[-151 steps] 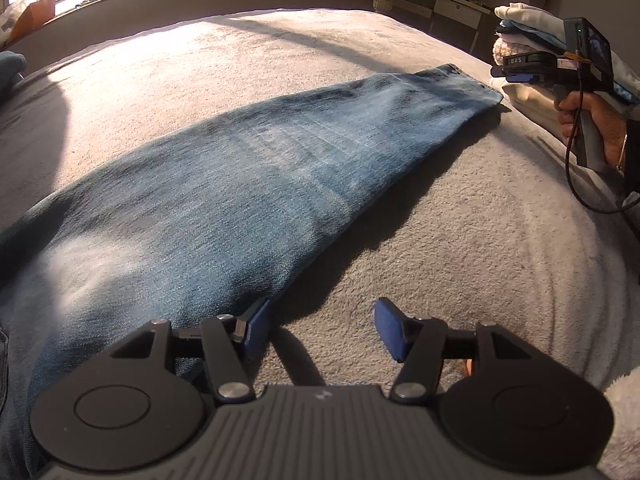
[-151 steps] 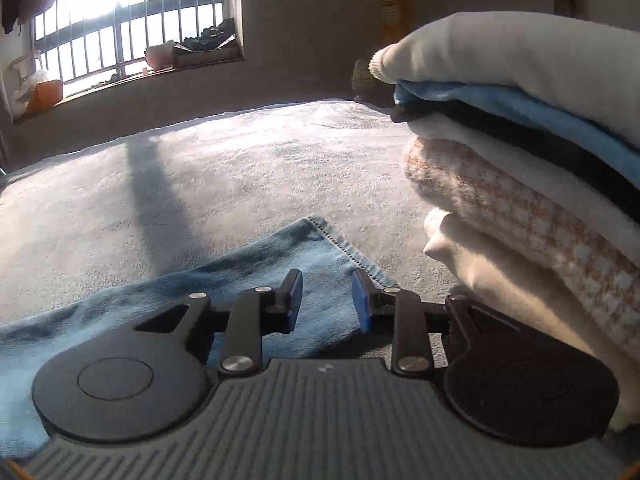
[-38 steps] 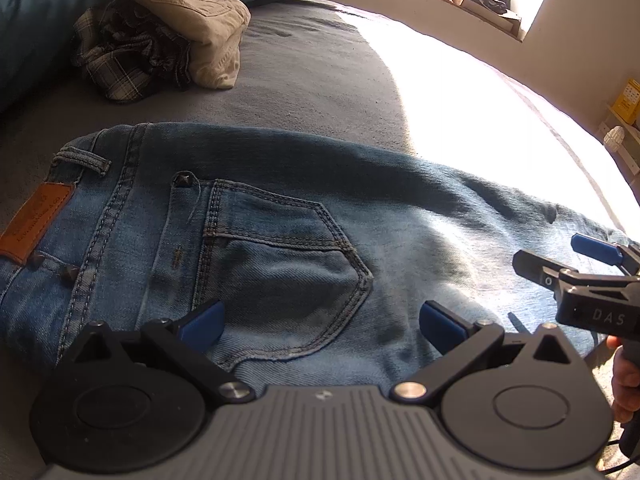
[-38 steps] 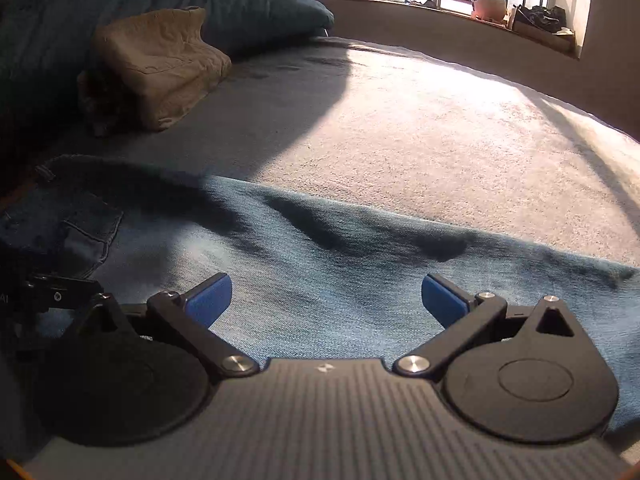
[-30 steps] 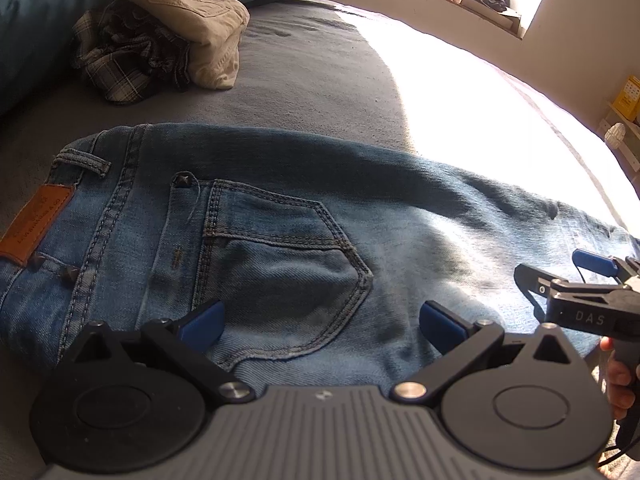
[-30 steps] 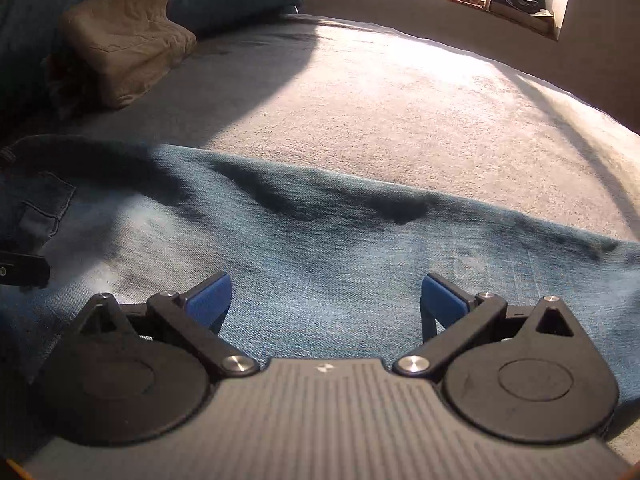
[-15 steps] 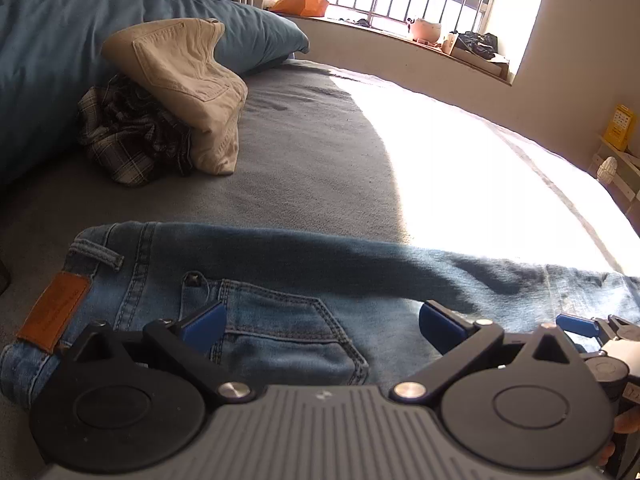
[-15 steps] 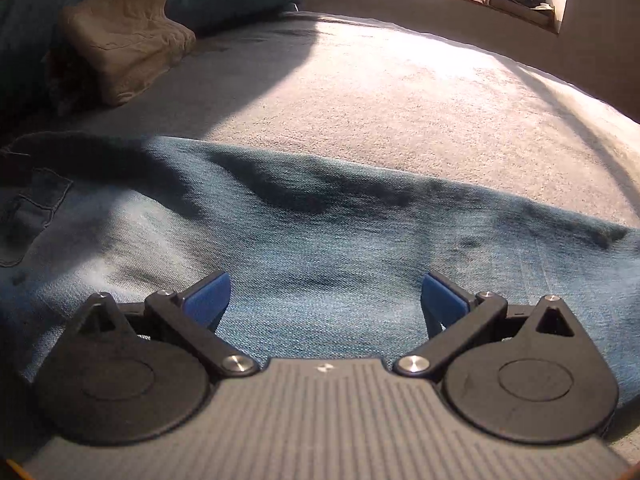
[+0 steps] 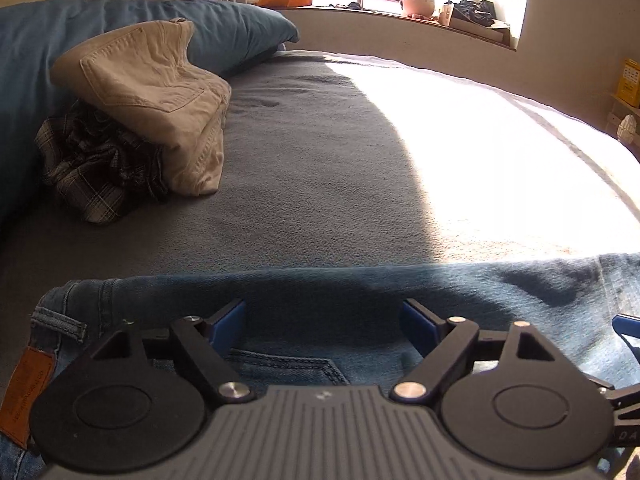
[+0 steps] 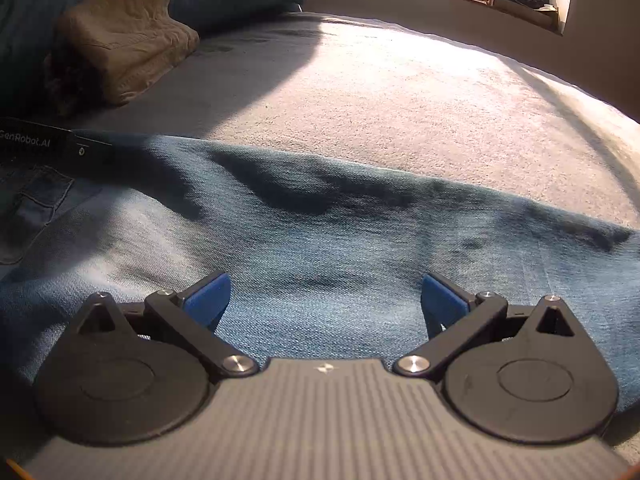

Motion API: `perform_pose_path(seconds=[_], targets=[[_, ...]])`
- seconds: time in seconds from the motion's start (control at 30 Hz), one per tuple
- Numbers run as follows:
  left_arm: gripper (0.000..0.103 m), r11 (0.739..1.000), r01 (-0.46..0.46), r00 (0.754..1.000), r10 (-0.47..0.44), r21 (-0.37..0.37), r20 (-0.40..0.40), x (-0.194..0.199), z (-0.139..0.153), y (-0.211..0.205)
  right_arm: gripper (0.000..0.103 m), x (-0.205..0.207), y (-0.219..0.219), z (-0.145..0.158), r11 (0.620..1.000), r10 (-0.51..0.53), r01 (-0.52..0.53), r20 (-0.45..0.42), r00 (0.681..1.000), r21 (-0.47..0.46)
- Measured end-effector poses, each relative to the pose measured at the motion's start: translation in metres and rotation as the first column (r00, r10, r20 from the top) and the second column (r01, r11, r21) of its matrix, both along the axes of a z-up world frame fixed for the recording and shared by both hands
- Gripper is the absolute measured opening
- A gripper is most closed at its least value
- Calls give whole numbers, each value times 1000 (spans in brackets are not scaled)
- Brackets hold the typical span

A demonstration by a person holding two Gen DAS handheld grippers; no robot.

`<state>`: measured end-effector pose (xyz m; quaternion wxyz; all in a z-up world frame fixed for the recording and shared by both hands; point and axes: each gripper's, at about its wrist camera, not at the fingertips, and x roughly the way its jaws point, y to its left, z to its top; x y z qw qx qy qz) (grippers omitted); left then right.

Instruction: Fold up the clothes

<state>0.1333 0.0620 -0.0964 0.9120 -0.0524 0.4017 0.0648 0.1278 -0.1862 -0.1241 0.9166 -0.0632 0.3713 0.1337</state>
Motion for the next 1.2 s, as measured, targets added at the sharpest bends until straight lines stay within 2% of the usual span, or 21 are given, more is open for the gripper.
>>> perform_pose_path(seconds=[0.23, 0.33, 0.47, 0.53, 0.6, 0.67, 0.73, 0.8, 0.9, 0.93, 1.03, 1.13, 1.2], targets=[[80, 999, -31, 999, 32, -28, 34, -2, -10, 25, 102, 1, -2, 1, 1000, 12, -12, 0, 1000, 7], [81, 1000, -20, 999, 20, -5, 41, -3, -13, 22, 102, 2, -3, 5, 1000, 14, -14, -4, 1000, 16], [81, 1000, -14, 999, 14, 9, 44, -5, -13, 18, 102, 7, -7, 23, 1000, 7, -8, 67, 998, 14], [81, 1000, -16, 999, 16, 5, 44, -5, -12, 18, 102, 18, -14, 26, 1000, -10, 9, 73, 997, 12], [81, 1000, -14, 999, 13, 8, 44, -5, -13, 17, 102, 33, -28, 21, 999, -51, 51, 62, 997, 10], [81, 1000, -8, 999, 8, 8, 42, -5, -12, 18, 102, 50, -55, 5, 990, -142, 142, 37, 989, -3], [81, 1000, 2, 999, -2, 13, 37, -5, -13, 18, 102, 59, -94, -8, 965, -247, 247, -15, 969, 92], [82, 999, 14, 999, -15, 32, 29, -5, -12, 16, 101, 59, -115, -3, 936, -327, 327, -21, 945, 128], [84, 998, 7, 1000, -8, 69, 15, -5, -5, 10, 101, 53, -128, 6, 912, -371, 372, -42, 928, 173], [85, 997, -9, 1000, 8, 78, 12, -6, 0, 8, 101, 48, -125, 9, 915, -353, 354, -43, 935, 195], [88, 995, 15, 997, -22, 102, 68, -17, 23, -5, 101, 31, -110, 18, 929, -285, 283, -28, 958, 238], [93, 989, 91, 990, -103, 119, 99, -27, 42, -28, 101, 14, -81, 22, 957, -152, 148, -1, 988, 250], [94, 984, 150, 985, -157, 97, 71, -30, 45, -45, 101, 3, -64, 19, 974, -68, 62, 22, 997, 220]])
